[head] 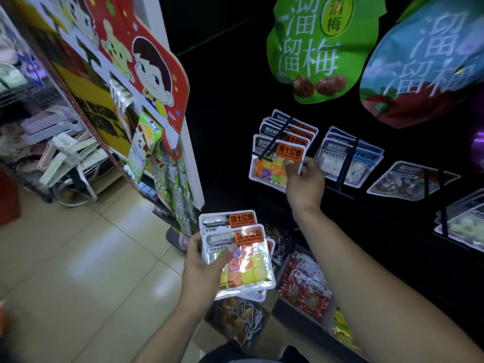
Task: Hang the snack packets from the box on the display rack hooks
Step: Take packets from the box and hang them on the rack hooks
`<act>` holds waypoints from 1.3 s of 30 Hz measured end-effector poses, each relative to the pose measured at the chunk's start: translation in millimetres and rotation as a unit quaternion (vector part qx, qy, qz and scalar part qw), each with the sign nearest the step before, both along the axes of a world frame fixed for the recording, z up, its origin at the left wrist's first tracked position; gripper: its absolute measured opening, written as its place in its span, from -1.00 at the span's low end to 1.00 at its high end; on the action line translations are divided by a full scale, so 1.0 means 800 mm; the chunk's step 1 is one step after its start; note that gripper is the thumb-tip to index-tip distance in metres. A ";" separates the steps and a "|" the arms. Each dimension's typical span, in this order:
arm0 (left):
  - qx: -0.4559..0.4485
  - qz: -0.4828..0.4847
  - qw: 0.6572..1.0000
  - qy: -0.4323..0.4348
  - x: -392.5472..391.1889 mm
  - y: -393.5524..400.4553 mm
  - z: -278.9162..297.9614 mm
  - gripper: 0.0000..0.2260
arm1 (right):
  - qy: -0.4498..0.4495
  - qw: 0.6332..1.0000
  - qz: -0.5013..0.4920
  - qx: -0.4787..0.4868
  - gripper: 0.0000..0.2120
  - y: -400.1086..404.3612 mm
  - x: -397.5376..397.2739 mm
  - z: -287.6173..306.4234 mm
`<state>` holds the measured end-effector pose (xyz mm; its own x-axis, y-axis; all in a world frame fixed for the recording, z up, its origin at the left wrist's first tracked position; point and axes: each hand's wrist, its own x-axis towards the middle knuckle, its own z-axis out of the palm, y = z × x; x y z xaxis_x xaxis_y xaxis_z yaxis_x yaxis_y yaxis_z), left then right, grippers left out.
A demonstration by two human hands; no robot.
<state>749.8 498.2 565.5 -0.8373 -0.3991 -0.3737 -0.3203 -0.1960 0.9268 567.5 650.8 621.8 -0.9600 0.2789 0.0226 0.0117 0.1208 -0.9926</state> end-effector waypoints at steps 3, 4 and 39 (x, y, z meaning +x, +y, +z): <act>-0.001 -0.003 1.000 0.009 0.000 0.000 0.005 -0.60 | 0.017 1.000 -0.020 0.008 -0.97 0.002 -0.027 -0.001; 0.002 -0.005 1.000 0.011 0.001 0.001 0.005 -0.60 | 0.019 0.999 -0.024 0.013 -0.97 0.004 -0.035 -0.003; 0.057 0.042 0.996 0.058 -0.017 0.026 0.017 -0.78 | -0.143 0.986 0.021 -0.089 -0.86 0.085 0.115 -0.007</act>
<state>735.8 519.3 579.2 -0.8426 -0.4307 -0.3232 -0.1901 -0.3237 0.9269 659.7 718.5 616.0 -0.9308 0.2141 -0.2963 0.2928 -0.0484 -0.9549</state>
